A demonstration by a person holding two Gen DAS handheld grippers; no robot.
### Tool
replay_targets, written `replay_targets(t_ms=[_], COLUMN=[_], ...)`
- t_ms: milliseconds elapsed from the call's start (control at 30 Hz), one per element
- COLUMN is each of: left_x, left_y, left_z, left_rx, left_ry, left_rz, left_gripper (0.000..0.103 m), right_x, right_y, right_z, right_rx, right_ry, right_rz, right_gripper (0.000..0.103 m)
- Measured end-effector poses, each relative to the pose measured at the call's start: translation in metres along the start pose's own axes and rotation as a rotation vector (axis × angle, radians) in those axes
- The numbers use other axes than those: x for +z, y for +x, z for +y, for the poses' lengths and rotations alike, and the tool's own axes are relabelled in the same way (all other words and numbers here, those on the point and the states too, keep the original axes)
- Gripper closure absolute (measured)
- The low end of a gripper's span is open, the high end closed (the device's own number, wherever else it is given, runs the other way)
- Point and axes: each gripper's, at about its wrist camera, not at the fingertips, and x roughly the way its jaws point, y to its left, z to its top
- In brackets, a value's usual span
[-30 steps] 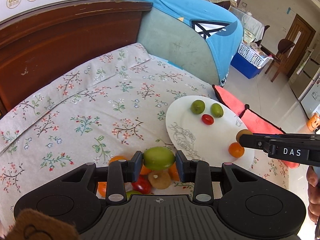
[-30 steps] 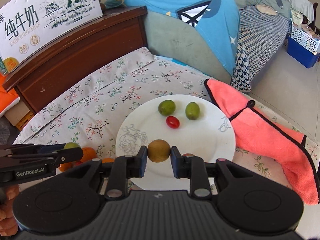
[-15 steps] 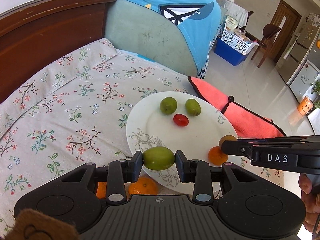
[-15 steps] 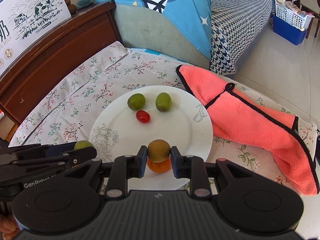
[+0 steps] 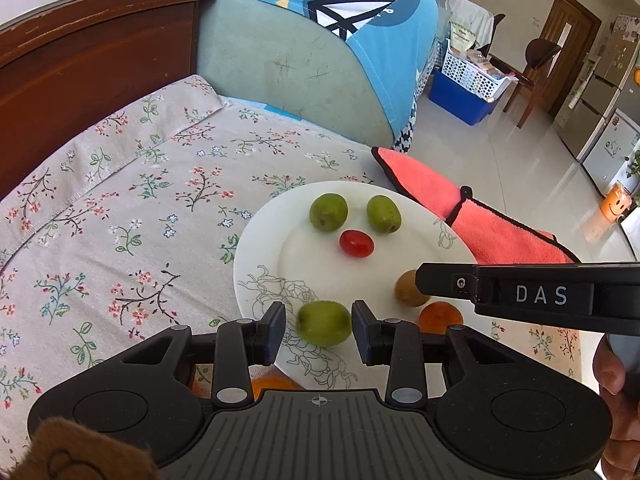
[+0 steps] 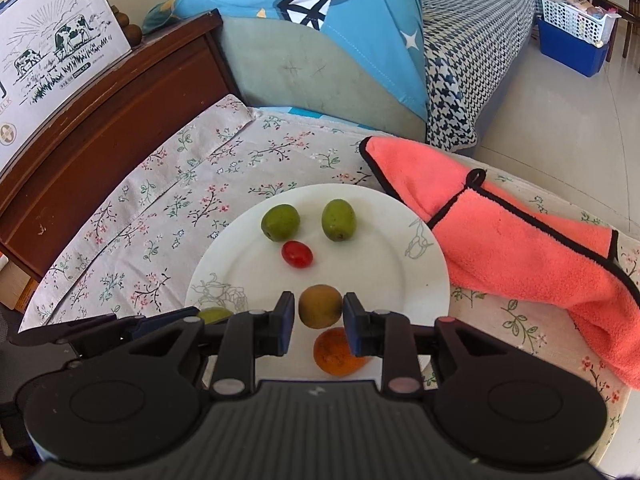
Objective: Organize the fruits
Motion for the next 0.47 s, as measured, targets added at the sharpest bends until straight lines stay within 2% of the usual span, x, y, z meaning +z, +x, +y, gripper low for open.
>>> replay_targets(t_ms=[33, 100, 167, 300, 333, 467], left_x=[0.0, 0.001, 0.002, 0.002, 0.001, -0.003], left_y=[-0.001, -0.004, -0.009, -0.02, -0.023, -0.034], left_z=[-0.001, -0.001, -0.002, -0.005, -0.006, -0.009], left_rx=[-0.002, 0.006, 0.03, 0.052, 0.058, 0.091], left_ry=[0.008, 0.012, 0.016, 0.044, 0.05, 0.089], left_rz=[-0.001, -0.006, -0.019, -0.033, -0.03, -0.034], left_gripper=[0.068, 0.058, 0.04, 0.03, 0.024, 0.022], right_x=[0.001, 0.001, 0.001, 0.002, 0.002, -0.001], right_y=[0.0, -0.001, -0.003, -0.008, -0.01, -0.017], right_z=[0.0, 0.001, 0.001, 0.002, 0.002, 0.006], right_rx=[0.001, 0.004, 0.003, 0.0, -0.001, 0.0], right_ry=[0.003, 0.005, 0.008, 0.02, 0.021, 0.024], right_rz=[-0.002, -0.007, -0.01, -0.022, -0.026, -0.034], right_gripper=[0.075, 0.075, 0.074, 0.07, 0.069, 0.066])
